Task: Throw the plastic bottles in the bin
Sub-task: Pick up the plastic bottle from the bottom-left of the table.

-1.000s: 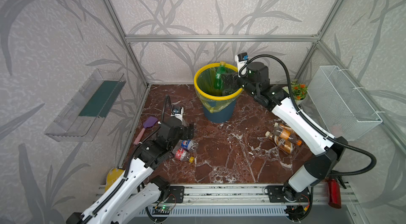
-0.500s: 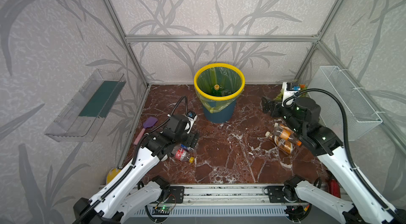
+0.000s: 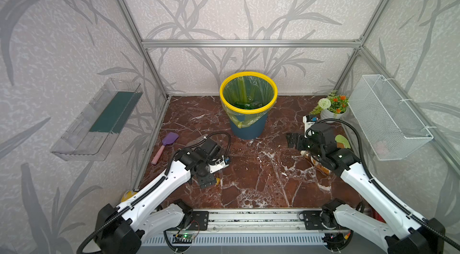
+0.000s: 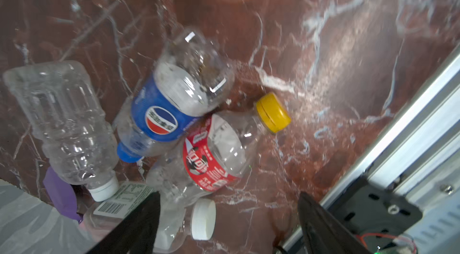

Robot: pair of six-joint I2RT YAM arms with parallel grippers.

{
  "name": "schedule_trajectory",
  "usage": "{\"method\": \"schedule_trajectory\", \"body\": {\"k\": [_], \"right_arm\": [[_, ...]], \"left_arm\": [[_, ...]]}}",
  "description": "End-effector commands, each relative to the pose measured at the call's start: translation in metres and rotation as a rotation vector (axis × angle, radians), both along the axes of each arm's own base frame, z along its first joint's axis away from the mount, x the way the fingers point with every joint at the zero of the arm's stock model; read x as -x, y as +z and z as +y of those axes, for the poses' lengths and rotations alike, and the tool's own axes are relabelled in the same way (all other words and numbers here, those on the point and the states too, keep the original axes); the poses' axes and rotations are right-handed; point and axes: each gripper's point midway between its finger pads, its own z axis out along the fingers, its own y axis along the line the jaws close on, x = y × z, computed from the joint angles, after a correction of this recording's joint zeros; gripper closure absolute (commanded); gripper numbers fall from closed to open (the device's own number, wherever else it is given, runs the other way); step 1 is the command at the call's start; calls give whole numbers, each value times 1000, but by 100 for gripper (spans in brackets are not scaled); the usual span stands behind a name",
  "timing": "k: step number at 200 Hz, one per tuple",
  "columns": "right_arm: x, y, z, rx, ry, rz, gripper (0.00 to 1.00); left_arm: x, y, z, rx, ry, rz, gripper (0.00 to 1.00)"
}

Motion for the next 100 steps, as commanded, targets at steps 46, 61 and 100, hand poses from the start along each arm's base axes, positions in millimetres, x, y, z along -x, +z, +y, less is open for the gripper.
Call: {"method": "schedule_trajectory", "body": {"k": [46, 61, 100], "right_arm": [[-6, -27, 16, -116, 9, 29, 0], [-8, -25, 14, -105, 4, 10, 0], [-10, -28, 20, -136, 19, 19, 0]], "left_arm": [[20, -23, 30, -163, -273, -5, 14], [15, -27, 32, -182, -295, -41, 14], [-4, -30, 28, -199, -346, -146, 13]]}}
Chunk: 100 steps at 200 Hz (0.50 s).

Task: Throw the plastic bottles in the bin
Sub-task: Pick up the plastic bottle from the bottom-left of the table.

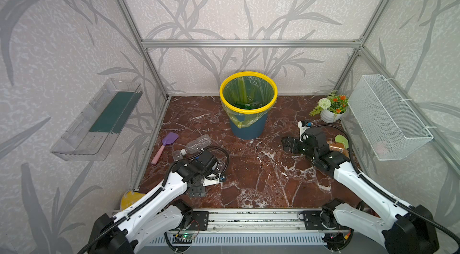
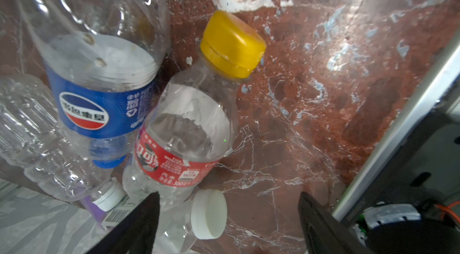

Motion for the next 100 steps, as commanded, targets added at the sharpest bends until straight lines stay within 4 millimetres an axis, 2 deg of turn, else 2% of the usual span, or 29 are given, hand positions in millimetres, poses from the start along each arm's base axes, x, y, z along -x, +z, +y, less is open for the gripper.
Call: {"method": "schedule_trajectory", "body": {"k": [1, 40, 100], "right_arm": [[-4, 8, 5, -45, 7, -30, 0], [-4, 0, 4, -36, 3, -16, 0], [-3, 2, -4, -21, -16, -19, 0]], "left_arm": [[-18, 3, -4, -16, -89, -86, 14], [-31, -5, -7, -41, -129, -128, 12], [-35, -21, -9, -84, -148, -75, 15]]}}
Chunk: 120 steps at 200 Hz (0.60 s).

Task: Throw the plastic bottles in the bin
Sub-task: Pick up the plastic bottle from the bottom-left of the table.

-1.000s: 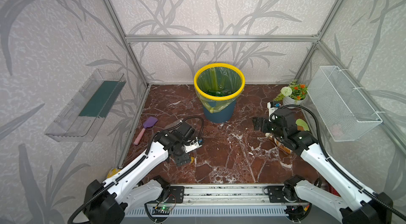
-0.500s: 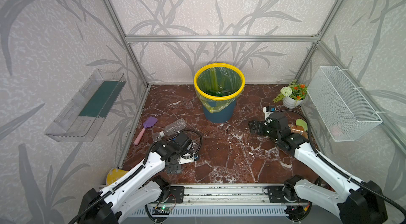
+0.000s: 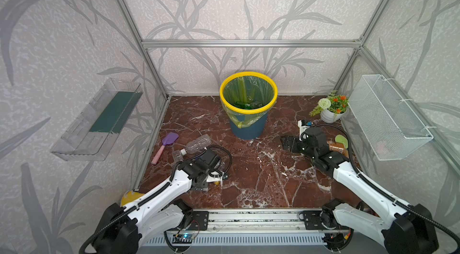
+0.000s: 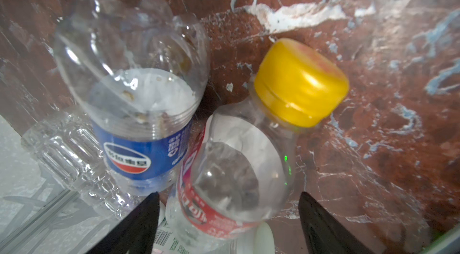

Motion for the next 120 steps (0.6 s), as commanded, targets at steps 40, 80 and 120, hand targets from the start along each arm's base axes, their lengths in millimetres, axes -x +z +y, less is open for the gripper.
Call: {"method": "schedule_trajectory", "body": {"k": [40, 80, 120], "right_arm": [[1, -2, -10, 6, -27, -3, 0], [3, -1, -14, 9, -40, -7, 0], [4, 0, -16, 4, -45, -7, 0]], "left_arm": [[15, -18, 5, -48, -76, 85, 17], [24, -27, 10, -61, -91, 110, 24], [19, -23, 4, -37, -95, 95, 37]]}}
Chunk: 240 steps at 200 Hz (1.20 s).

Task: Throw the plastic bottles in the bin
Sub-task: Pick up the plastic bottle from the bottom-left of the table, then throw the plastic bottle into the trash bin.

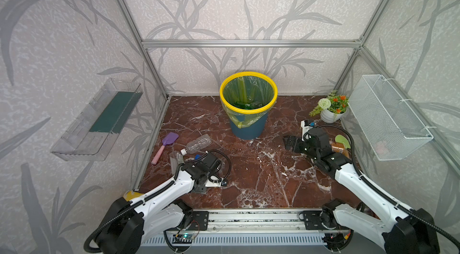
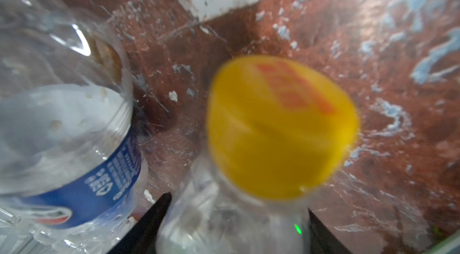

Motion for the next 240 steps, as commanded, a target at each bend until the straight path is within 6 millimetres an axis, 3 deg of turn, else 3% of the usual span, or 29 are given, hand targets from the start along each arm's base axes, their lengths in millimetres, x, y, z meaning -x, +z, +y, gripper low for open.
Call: {"method": "schedule_trajectory", "body": {"k": [1, 51, 82, 103, 134, 162, 192, 205, 214, 216, 226, 233, 240], "right_arm": [[3, -1, -5, 5, -13, 2, 0], [6, -4, -7, -3, -27, 8, 1], [9, -2, -8, -11, -29, 9, 0], [13, 0, -11, -2, -33, 12, 1], [24, 0, -18, 21, -41, 24, 1], [30, 3, -20, 28, -39, 30, 1], [28, 20, -19, 18, -35, -4, 1], [25, 28, -16, 10, -25, -16, 2], [24, 32, -14, 2, -17, -23, 2], [23, 34, -14, 0, -16, -27, 2], [22, 39, -12, -14, -13, -40, 2], [22, 42, -11, -23, -14, -48, 2], [22, 45, -10, -32, -12, -54, 2]], "left_arm": [[2, 2, -5, 15, -39, 19, 37], [-12, 34, -29, 126, -39, -34, 46], [-20, 76, -53, 254, -10, -109, 44], [-30, 115, -71, 382, 12, -209, 41], [-50, 202, -100, 666, 71, -416, 40], [-61, 306, -118, 1002, 178, -576, 42], [-69, 408, -140, 1297, 121, -720, 40], [-87, 453, -150, 1391, 145, -785, 36], [-105, 470, -165, 1404, 148, -764, 36], [-105, 483, -164, 1422, 143, -776, 36], [-131, 507, -175, 1437, 159, -764, 36], [-160, 513, -182, 1416, 201, -759, 36], [-199, 507, -186, 1395, 285, -741, 31]]}}
